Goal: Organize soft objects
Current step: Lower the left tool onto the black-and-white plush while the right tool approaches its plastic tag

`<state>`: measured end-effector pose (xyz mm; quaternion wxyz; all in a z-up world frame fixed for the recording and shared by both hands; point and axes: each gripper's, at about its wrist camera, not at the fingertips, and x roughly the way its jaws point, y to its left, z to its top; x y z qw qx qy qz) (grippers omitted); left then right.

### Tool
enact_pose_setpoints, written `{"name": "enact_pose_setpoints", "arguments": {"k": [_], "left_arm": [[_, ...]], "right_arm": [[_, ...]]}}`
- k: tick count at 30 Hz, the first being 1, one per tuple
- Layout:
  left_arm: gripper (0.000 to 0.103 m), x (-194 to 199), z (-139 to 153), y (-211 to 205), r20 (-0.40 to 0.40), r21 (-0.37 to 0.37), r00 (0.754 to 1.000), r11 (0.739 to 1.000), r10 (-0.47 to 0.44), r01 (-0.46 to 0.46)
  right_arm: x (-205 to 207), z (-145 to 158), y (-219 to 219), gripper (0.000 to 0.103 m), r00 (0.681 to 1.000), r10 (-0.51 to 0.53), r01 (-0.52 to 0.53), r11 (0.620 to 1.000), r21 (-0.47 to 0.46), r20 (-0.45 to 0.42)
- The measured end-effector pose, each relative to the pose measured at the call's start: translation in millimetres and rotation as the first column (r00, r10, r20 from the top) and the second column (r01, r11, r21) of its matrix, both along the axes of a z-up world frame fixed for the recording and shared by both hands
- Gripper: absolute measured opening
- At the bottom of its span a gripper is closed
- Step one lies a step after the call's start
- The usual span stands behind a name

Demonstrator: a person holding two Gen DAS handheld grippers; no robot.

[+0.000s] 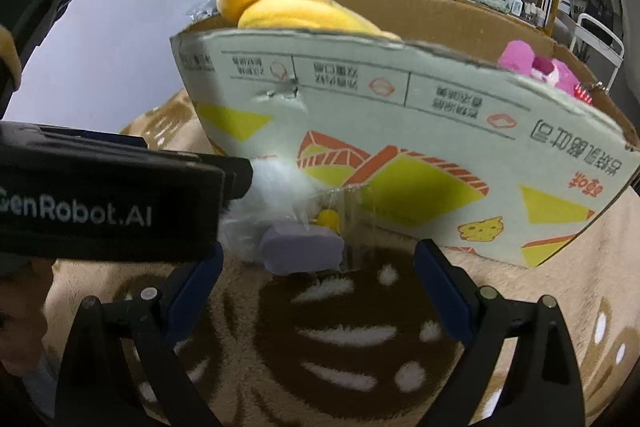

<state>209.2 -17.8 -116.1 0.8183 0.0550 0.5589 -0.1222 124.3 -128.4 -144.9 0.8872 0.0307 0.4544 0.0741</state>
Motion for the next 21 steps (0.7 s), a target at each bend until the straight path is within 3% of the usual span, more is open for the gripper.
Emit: {"name": "enact_pose_setpoints", "arguments": {"k": [7,21], "left_arm": [[0.094,1.0,-7.2,-4.9,-0.020,-0.001,1.000,1.000,-0.014,0.014],[0.094,-2.0,-17.3,-18.8,-0.049,-0.027,0.998,0.999,-0.038,0.037]], "right_arm": [[4.7,-11.0,-11.8,0.101,0.998,-0.045,0.047,0.998,0.037,-0.041],[10.9,-19.7,-6.0,0.101,0.998,-0.049,0.050,0.998,0.030,-0.033]]}}
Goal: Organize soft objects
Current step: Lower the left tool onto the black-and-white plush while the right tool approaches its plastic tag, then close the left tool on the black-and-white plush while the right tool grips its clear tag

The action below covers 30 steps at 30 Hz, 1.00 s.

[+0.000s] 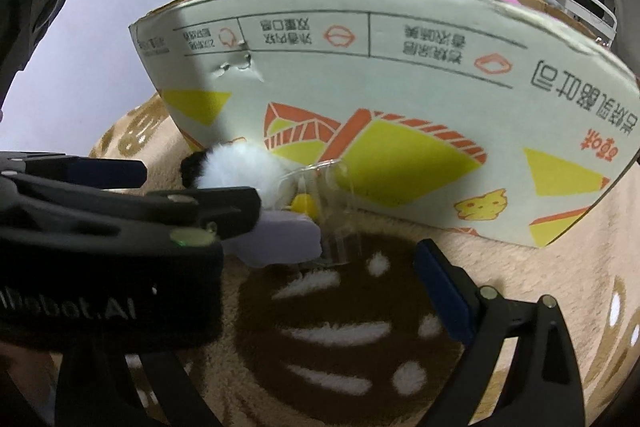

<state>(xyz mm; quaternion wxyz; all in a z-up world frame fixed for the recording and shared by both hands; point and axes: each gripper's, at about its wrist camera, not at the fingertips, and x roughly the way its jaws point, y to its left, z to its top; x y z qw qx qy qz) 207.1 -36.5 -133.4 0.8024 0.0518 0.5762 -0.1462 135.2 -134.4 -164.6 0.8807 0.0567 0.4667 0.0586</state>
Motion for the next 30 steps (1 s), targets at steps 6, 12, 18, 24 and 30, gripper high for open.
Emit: {"name": "enact_pose_setpoints", "arguments": {"k": [6,12,18,24,30], "left_arm": [[0.094,1.7,0.4,3.9,-0.011,-0.016,1.000,1.000,0.019,-0.019],[0.094,8.5,-1.9,10.8,-0.016,-0.019,1.000,1.000,0.022,-0.022],[0.094,10.4,-2.6,11.0,-0.013,-0.016,1.000,1.000,0.019,-0.019],[0.094,6.7,0.4,8.1,0.001,-0.015,1.000,1.000,0.022,-0.022],[0.094,7.7,-6.6,2.4,-0.012,-0.012,1.000,1.000,0.010,-0.010]], "right_arm": [[1.4,0.3,7.2,0.101,0.998,0.040,-0.040,0.999,-0.004,0.038],[7.4,-1.6,18.6,0.088,0.996,0.078,-0.079,0.997,0.023,0.040],[9.0,-2.4,21.9,0.083,0.996,0.088,-0.090,0.995,0.046,0.033],[3.9,0.4,15.5,0.083,0.998,0.068,-0.068,0.997,0.045,0.014],[3.5,-4.0,7.0,0.083,0.999,0.030,-0.030,0.999,0.021,-0.030]]}}
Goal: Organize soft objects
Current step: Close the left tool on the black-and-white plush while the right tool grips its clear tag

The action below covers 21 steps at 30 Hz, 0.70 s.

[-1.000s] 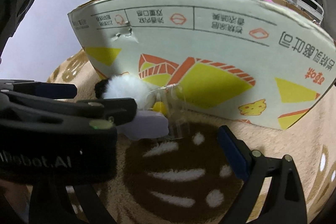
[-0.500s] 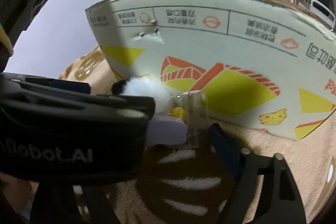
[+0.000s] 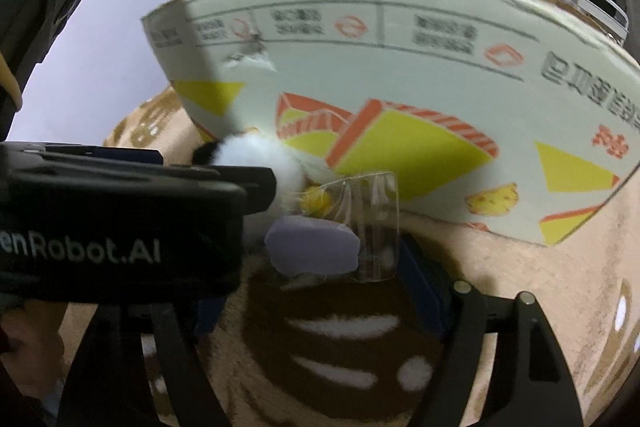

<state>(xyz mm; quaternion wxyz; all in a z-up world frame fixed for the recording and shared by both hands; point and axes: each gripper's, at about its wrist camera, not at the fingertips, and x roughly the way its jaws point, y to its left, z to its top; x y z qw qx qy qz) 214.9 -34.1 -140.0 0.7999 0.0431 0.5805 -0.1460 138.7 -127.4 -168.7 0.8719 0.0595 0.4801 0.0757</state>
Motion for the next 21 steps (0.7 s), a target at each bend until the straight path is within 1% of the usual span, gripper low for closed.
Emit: {"name": "enact_pose_setpoints", "arguments": {"k": [3,7,8,10,12,13,15,16,17,18,19,21], "left_arm": [[0.094,1.0,-3.5,-2.6,-0.007,-0.008,1.000,1.000,-0.004,0.004],[0.093,2.9,-8.6,-1.7,-0.038,-0.035,0.999,0.999,0.007,-0.008],[0.089,2.9,-11.2,-1.6,-0.050,-0.041,0.999,0.999,0.009,-0.011],[0.084,3.1,-14.5,-1.0,-0.068,-0.059,0.998,0.998,0.012,-0.016],[0.081,3.0,-14.1,-0.7,-0.063,-0.064,0.998,0.998,0.017,-0.021],[0.073,3.2,-13.1,-1.0,-0.054,-0.063,0.998,0.998,0.017,-0.021],[0.064,4.0,-11.8,-0.5,-0.051,-0.069,0.999,0.997,0.017,-0.021],[0.054,5.1,-11.8,0.8,-0.056,-0.080,0.998,0.997,0.017,-0.021],[0.049,6.1,-12.2,2.0,-0.068,-0.090,0.998,0.996,0.018,-0.025],[0.046,6.4,-12.0,2.5,-0.071,-0.093,0.997,0.995,0.022,-0.029],[0.041,6.4,-11.2,3.7,-0.072,-0.101,0.997,0.994,0.026,-0.033],[0.039,5.4,-9.7,4.4,-0.072,-0.111,0.997,0.993,0.023,-0.030]], "right_arm": [[0.2,-1.9,-0.5,0.083,1.000,-0.003,0.003,1.000,-0.014,-0.006],[-0.3,-4.0,2.6,0.082,1.000,0.009,-0.009,0.999,-0.040,-0.003],[-0.6,-4.2,2.5,0.082,1.000,0.008,-0.008,0.999,-0.040,-0.003],[0.3,-4.8,3.4,0.082,1.000,0.005,-0.005,0.999,-0.037,-0.003],[-2.7,-3.7,0.5,0.081,1.000,0.004,-0.004,0.999,-0.036,0.000],[-3.2,-3.7,0.6,0.080,1.000,0.003,-0.003,0.999,-0.038,0.000],[-5.1,-2.1,-2.8,0.078,1.000,0.001,-0.001,0.999,-0.038,0.001],[-5.8,-1.7,-3.9,0.078,1.000,-0.001,0.001,0.999,-0.037,0.002],[-6.4,-1.5,-4.8,0.077,1.000,-0.003,0.003,0.999,-0.037,0.003],[-6.7,-1.3,-5.7,0.075,1.000,-0.004,0.004,0.999,-0.038,0.004],[-7.2,-0.9,-6.7,0.074,1.000,-0.005,0.005,0.999,-0.041,0.005],[-7.5,-0.2,-7.8,0.071,1.000,-0.007,0.007,0.999,-0.036,0.002]]}}
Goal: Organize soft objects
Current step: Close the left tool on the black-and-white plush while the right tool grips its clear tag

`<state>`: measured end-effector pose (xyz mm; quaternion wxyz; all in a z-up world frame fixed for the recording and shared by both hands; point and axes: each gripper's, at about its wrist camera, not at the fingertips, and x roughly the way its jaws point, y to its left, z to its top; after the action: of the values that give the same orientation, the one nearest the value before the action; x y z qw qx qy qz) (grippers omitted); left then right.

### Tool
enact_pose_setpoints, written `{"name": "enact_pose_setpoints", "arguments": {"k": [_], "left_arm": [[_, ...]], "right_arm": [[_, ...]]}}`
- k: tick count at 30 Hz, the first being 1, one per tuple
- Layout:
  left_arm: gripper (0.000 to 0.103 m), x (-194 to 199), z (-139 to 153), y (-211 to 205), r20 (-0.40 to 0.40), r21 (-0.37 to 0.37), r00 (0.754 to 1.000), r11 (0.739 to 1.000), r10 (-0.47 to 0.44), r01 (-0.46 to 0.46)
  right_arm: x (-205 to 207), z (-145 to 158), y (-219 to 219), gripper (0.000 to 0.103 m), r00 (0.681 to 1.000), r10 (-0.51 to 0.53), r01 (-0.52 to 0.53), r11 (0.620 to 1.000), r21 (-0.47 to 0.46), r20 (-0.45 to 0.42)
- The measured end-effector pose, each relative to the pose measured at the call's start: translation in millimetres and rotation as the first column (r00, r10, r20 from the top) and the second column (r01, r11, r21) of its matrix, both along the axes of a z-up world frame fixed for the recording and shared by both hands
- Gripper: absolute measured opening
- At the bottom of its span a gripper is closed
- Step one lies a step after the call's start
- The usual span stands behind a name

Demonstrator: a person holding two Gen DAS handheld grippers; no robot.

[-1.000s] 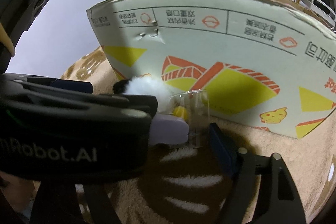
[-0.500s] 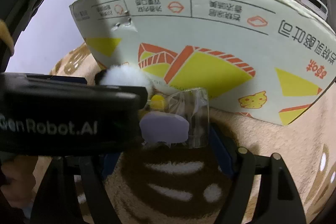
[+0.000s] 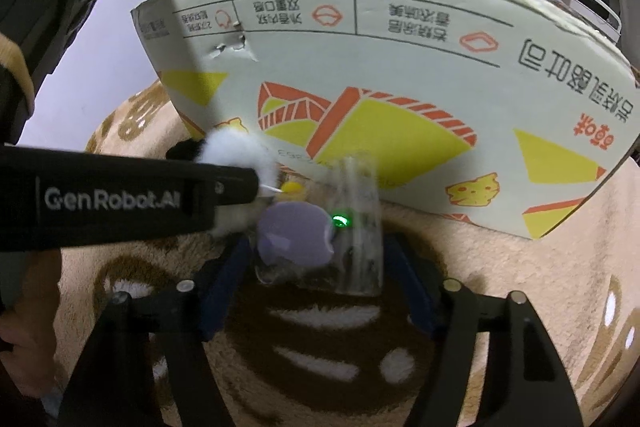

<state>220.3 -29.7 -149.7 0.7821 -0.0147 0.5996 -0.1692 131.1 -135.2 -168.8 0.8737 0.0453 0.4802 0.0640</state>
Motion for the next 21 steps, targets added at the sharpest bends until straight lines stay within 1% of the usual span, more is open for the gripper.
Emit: {"name": "enact_pose_setpoints", "arguments": {"k": [3,8,13,17,21], "left_arm": [[0.038,-1.8,1.2,0.3,0.013,0.006,1.000,1.000,-0.010,0.010],[0.037,-11.2,6.6,6.5,0.010,-0.001,1.000,1.000,0.005,-0.005],[0.037,-19.1,9.0,14.3,0.015,0.004,1.000,1.000,0.026,-0.026],[0.037,-24.0,14.7,12.4,0.024,0.004,0.999,0.999,0.032,-0.032],[0.037,-29.6,21.3,9.1,0.049,0.031,0.998,0.999,0.029,-0.030]], "right_arm": [[-2.1,1.3,-4.8,0.067,1.000,-0.004,0.004,1.000,0.016,-0.001],[-4.2,4.9,-13.7,0.066,1.000,-0.026,0.027,0.998,0.063,-0.006],[-7.9,8.4,-23.4,0.062,0.998,-0.054,0.057,0.992,0.115,-0.026],[-12.0,12.1,-26.1,0.054,0.998,-0.049,0.052,0.991,0.125,-0.024],[-15.9,17.9,-24.8,0.044,0.999,-0.024,0.027,0.990,0.142,-0.024]]}}
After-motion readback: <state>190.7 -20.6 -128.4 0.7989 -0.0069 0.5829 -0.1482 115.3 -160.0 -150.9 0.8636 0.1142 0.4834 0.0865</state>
